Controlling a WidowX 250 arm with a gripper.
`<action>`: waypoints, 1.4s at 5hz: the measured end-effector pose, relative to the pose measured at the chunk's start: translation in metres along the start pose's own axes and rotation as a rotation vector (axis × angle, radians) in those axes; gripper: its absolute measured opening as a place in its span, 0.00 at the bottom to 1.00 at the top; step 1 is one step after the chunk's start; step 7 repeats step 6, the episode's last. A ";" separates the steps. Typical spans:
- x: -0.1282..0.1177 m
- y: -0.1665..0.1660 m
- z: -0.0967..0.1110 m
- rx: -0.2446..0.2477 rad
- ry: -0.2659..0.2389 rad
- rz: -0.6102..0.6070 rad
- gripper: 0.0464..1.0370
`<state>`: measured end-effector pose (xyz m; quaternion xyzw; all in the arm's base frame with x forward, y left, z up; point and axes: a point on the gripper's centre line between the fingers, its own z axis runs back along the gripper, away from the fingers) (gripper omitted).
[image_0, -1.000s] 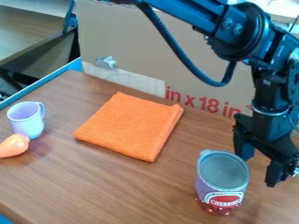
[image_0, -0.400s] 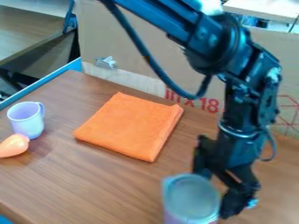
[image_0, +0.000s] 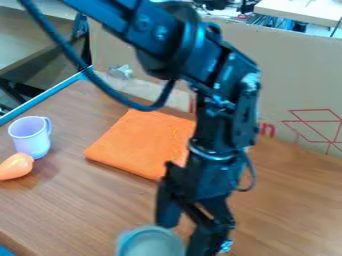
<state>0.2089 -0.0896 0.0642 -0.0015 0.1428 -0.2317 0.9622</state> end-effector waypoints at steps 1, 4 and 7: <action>-0.010 0.002 -0.009 -0.028 0.033 0.016 0.96; 0.014 0.035 0.077 -0.005 -0.286 0.095 0.96; -0.047 0.049 0.106 0.076 -0.216 0.208 0.96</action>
